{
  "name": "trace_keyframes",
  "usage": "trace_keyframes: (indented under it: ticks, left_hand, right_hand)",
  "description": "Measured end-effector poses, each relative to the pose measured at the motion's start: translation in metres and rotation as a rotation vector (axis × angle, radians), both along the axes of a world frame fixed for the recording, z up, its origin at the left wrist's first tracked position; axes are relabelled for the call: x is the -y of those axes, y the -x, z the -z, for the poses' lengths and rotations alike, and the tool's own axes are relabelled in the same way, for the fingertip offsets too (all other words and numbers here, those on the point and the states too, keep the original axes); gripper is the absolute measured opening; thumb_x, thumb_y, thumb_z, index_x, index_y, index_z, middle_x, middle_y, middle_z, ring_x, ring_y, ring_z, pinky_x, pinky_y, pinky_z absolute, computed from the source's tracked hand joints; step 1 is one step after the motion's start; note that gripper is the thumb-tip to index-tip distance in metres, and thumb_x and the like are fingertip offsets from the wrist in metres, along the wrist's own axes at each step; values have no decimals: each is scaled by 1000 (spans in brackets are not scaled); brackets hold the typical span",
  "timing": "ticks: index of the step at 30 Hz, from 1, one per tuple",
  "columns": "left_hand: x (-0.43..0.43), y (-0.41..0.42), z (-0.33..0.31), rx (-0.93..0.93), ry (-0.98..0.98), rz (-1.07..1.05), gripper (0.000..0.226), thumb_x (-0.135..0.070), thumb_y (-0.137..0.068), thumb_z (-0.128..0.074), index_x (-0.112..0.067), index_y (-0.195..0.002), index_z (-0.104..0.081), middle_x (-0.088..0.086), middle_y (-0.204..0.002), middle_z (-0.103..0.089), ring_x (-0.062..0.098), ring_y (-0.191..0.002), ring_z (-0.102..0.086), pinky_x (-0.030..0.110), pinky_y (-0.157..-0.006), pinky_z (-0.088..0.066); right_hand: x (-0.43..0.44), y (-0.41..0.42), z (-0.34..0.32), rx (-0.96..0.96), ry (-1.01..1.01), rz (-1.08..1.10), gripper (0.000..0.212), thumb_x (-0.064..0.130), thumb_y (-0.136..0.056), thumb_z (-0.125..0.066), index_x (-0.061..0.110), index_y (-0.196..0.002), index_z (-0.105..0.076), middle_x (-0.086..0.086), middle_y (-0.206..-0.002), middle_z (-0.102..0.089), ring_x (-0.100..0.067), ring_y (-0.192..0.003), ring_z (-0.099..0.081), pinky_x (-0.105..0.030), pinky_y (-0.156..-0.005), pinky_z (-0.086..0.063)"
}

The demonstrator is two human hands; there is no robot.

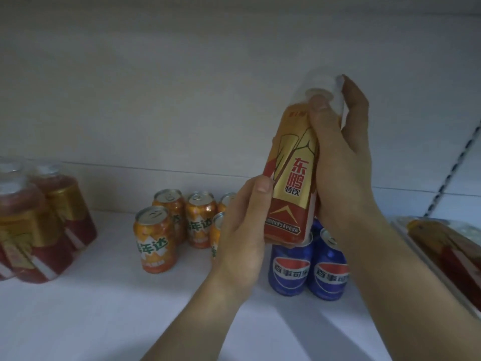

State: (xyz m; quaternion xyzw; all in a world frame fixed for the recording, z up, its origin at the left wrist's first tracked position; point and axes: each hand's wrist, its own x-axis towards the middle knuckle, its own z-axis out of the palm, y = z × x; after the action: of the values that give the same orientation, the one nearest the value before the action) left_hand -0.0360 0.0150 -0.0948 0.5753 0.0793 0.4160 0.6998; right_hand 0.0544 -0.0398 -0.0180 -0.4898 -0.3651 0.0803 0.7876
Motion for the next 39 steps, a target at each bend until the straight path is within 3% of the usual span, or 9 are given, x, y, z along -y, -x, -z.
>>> trace_keyframes:
  ticks: [3,7,11,14,18,29,34,39]
  left_hand:
    - [0,0,5,-29,60,36,41,-53,-92,-51,-27,-114,-74,13,-115,-74,34,-110,-70,56,-98,-53]
    - [2,1,9,-34,117,41,42,-58,-88,-47,-35,-107,-76,9,-113,-76,28,-107,-72,55,-100,-52]
    - [7,4,9,-6,130,9,41,-61,-93,-47,-36,-106,-77,6,-112,-76,24,-106,-73,45,-93,-55]
    - [10,6,10,4,153,-7,49,-61,-85,-44,-30,-111,-72,4,-106,-78,20,-101,-74,40,-88,-57]
    - [11,9,11,14,168,3,43,-58,-80,-43,-34,-92,-77,-1,-94,-80,12,-88,-76,26,-72,-61]
    - [13,6,9,60,172,0,42,-52,-83,-43,-33,-91,-79,1,-94,-79,14,-88,-76,26,-70,-62]
    - [15,6,7,28,173,13,45,-56,-83,-43,-30,-108,-71,2,-99,-79,17,-94,-76,33,-80,-63]
    - [14,6,7,20,111,-27,40,-56,-91,-43,-39,-102,-78,10,-111,-76,32,-106,-72,58,-96,-54]
  right_hand:
    - [-1,-3,5,-2,22,-33,48,37,-103,-62,41,-146,-41,-6,-116,-73,-29,-92,-78,-52,-80,-65]
    - [-2,-1,9,-4,44,-63,45,39,-102,-61,40,-144,-44,0,-109,-73,-22,-89,-77,-43,-75,-64]
    - [-1,1,12,-15,34,-125,44,41,-102,-60,41,-144,-44,-12,-121,-70,-36,-100,-75,-58,-84,-63]
    - [-1,3,13,-12,24,-142,44,40,-103,-59,39,-144,-44,-14,-121,-71,-37,-101,-75,-56,-84,-63]
    - [-2,5,14,-15,22,-153,43,41,-102,-58,39,-144,-45,-14,-121,-71,-37,-100,-75,-51,-81,-63]
    - [0,6,12,-15,17,-158,41,37,-105,-56,37,-144,-44,-14,-121,-71,-36,-100,-75,-49,-80,-64]
    - [2,5,12,-4,23,-159,41,38,-105,-56,38,-144,-44,-14,-120,-71,-36,-101,-74,-52,-83,-63]
    - [2,6,13,8,16,-173,42,37,-105,-56,36,-145,-44,-15,-119,-71,-36,-99,-74,-51,-81,-63]
